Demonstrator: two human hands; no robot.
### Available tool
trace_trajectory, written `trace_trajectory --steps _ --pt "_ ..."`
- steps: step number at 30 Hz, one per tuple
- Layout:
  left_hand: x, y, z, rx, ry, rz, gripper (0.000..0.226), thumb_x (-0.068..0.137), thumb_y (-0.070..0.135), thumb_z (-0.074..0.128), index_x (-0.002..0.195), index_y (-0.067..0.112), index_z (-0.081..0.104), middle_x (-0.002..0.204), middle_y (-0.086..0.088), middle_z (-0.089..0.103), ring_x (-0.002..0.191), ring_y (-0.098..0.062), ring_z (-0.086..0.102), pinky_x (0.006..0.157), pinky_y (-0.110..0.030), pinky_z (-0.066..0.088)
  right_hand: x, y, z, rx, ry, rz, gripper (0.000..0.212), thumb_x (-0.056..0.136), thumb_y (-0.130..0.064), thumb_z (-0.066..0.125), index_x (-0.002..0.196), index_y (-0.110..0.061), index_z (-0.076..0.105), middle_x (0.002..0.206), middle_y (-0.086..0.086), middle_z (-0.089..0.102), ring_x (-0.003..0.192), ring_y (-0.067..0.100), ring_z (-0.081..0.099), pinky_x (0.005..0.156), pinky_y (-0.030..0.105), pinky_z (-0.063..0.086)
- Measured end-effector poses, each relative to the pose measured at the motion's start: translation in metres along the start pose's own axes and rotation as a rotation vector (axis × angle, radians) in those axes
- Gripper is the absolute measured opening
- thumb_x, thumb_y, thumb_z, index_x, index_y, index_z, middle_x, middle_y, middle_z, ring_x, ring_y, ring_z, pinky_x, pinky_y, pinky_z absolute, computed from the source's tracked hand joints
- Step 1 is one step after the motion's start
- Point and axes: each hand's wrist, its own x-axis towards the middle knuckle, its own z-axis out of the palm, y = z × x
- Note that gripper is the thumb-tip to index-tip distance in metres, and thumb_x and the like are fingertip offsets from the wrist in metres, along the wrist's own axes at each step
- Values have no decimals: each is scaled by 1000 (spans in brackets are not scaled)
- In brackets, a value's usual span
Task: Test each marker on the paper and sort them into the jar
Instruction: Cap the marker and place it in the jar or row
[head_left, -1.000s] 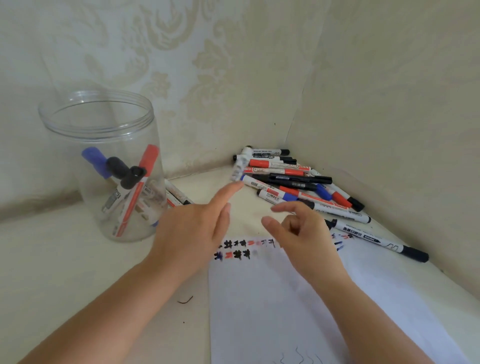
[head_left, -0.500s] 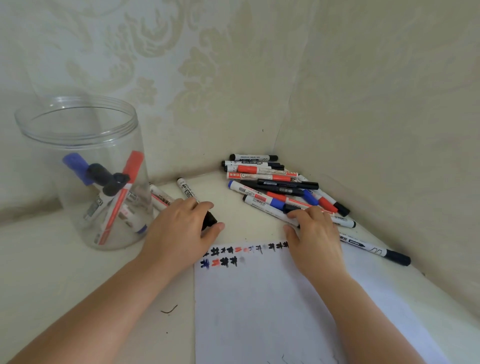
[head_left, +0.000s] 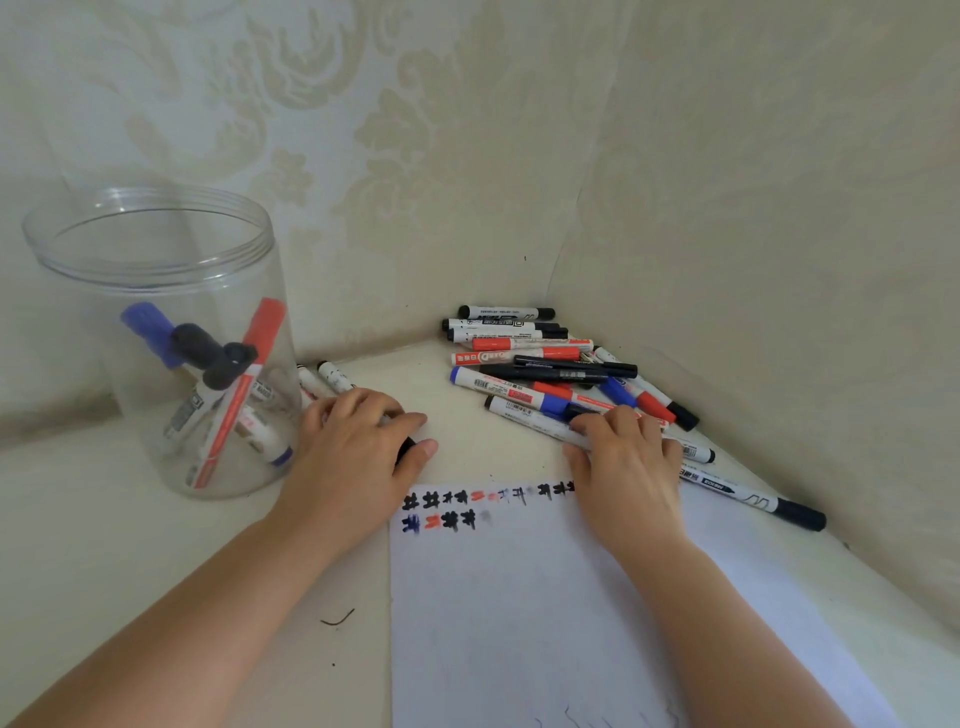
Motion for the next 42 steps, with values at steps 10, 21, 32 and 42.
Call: trace_trajectory --steps 10,21,32,42 --pt "-1 5 -9 76 5 -27 34 93 33 43 99 11 67 92 -7 66 94 -30 57 103 -50 26 -4 -6 -19 773 49 74 10 89 -23 60 97 -20 66 79 -10 58 79 14 54 69 19 39" --pt "-18 37 -20 -405 -55 374 44 91 45 34 118 15 52 104 3 60 98 -8 47 85 -20 33 -24 -33 -34 1576 -419 52 13 79 3 68 80 -6 59 67 3 64 59 13 55 52 24 46" --pt "-23 46 -24 -499 -182 473 16 94 34 32 83 43 23 77 38 51 66 10 47 55 -13 35 -30 -37 -43 1605 -401 -46 25 83 -15 54 58 -15 53 54 8 60 49 22 56 49 29 47" --pt "-23 47 -26 -509 -154 463 9 90 47 24 84 41 28 64 32 52 57 6 49 50 -11 33 -32 -40 -41 1692 -398 3 24 82 -12 52 57 -12 51 50 6 58 43 22 55 41 26 44"
